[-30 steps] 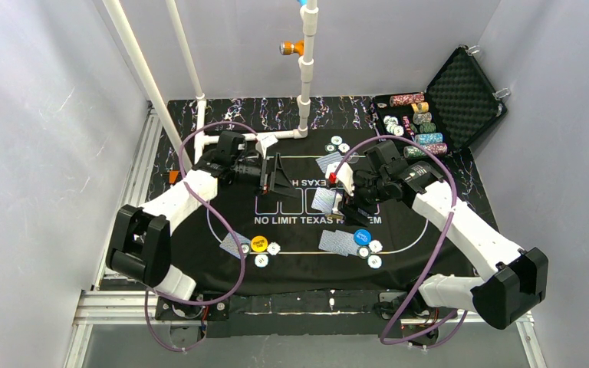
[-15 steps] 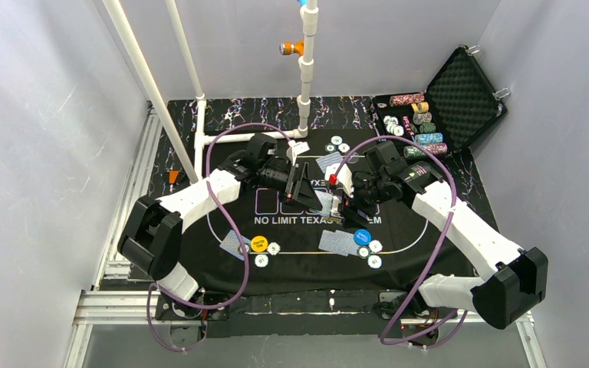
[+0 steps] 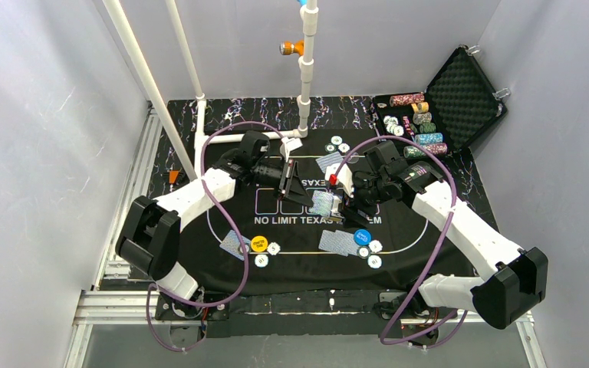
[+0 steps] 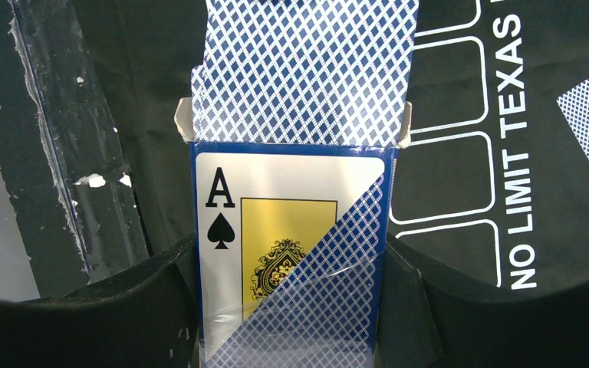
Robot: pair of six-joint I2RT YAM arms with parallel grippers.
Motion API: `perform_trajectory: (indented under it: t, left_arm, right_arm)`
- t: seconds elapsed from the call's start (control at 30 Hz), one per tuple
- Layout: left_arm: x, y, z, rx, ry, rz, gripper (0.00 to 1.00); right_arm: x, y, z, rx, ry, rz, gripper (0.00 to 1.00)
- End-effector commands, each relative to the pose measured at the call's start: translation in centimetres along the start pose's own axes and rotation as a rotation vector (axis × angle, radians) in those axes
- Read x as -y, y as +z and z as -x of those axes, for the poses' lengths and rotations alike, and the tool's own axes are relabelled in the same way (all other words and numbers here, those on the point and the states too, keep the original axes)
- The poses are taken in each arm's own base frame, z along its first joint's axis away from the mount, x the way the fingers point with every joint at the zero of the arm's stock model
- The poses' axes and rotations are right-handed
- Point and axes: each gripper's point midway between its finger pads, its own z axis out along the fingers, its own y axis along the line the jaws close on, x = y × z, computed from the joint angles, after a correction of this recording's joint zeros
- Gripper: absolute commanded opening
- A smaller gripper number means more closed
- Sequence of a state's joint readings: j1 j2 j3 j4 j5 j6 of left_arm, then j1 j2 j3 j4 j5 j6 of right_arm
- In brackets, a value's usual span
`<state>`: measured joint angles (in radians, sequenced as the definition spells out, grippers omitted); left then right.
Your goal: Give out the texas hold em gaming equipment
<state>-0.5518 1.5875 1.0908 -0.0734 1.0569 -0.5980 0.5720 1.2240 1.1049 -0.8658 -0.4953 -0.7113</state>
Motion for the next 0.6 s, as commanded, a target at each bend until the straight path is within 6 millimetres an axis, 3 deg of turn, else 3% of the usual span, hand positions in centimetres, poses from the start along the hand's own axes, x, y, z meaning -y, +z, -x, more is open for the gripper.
perform_trajectory:
  t: [0.0, 0.07, 0.23, 0.47, 0.5, 0.57]
  left_arm:
    - [1.5, -1.5, 0.3, 0.029, 0.009, -0.06, 0.07]
    - [1.5, -1.8, 0.4, 0.032, 0.002, -0.064, 0.01]
    - [1.4, -2.4, 0.7, 0.043, -0.009, -0.069, 0.03]
    - [1.1, -2.8, 2.2, 0.094, -0.022, -0.058, 0.64]
    - [1.2, -2.6, 2.3, 0.095, -0.019, -0.054, 0.78]
    - [1.7, -1.8, 2.4, 0.084, 0.004, -0.053, 0.82]
  right_arm:
    - [0.3, -0.8, 1.7, 0.052, -0.048, -0.019, 0.01]
    - [0.3, -0.8, 1.6, 0.049, -0.05, -0.022, 0.01]
    - [0.4, -0.8, 1.3, 0.041, -0.047, -0.031, 0.01]
    - [0.4, -0.7, 1.3, 0.039, -0.048, -0.027, 0.01]
    - [0.4, -0.6, 1.3, 0.041, -0.048, -0.025, 0.01]
    - [0.3, -0.6, 1.4, 0.046, -0.049, -0.02, 0.01]
